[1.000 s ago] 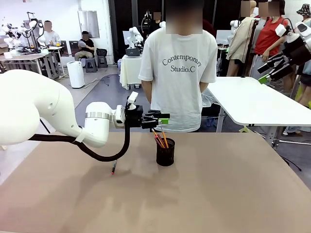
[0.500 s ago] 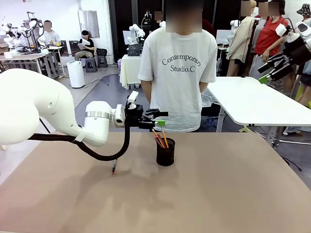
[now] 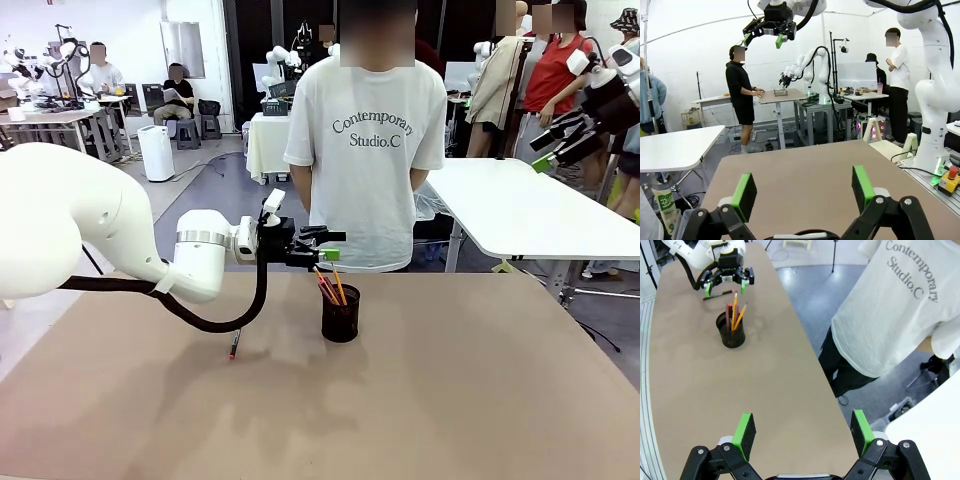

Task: Place the pens into the pen holder.
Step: Pick up a writing instrument from the table and place it into the Pen holder.

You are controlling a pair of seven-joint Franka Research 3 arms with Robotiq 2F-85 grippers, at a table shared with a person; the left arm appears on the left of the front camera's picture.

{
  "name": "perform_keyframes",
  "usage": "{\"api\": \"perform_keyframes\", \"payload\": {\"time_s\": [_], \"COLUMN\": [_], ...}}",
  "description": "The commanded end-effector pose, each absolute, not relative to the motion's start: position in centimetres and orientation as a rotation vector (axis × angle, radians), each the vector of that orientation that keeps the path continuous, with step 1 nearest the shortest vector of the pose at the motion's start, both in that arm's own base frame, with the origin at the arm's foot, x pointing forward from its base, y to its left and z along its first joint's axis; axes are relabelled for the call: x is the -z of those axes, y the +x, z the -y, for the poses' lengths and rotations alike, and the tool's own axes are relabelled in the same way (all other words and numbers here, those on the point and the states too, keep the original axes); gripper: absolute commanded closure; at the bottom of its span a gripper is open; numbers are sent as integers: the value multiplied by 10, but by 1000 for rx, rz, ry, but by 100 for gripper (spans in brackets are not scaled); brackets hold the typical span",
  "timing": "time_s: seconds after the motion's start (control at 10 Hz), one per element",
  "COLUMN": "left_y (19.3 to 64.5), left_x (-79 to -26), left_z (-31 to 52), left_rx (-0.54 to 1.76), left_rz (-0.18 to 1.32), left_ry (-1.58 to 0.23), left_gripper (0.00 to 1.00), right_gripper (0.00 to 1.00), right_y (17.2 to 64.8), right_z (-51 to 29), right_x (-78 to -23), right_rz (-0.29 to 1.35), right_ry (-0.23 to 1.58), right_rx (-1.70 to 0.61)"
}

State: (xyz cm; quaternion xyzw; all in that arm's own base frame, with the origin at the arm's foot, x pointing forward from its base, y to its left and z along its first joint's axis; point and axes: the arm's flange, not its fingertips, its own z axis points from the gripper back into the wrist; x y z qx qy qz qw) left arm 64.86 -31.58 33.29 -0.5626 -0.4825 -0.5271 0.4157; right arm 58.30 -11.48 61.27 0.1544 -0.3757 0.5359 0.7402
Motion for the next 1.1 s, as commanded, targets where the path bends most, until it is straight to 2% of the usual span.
{"api": "perform_keyframes", "payload": {"time_s": [0.0,0.3,0.6,0.8,1.0], "left_y": [649,585,532,513,516], "left_x": [-333,-405,-459,-487,-499], "left_z": [316,285,276,285,281], "left_rx": [1324,1327,1197,1086,1011], "left_rz": [1212,1037,834,682,516], "left_ry": [-1413,-1220,-906,-644,-404], "left_gripper": [0,0,0,0,0], "right_gripper": [0,0,0,0,0], "right_y": [582,582,582,582,582], "right_z": [115,115,115,115,115], "right_x": [-613,-613,-613,-613,-613], "right_rz": [817,817,817,817,817], "right_ry": [321,321,321,321,321], "right_rx": [-1184,-1184,-1184,-1184,-1184]}}
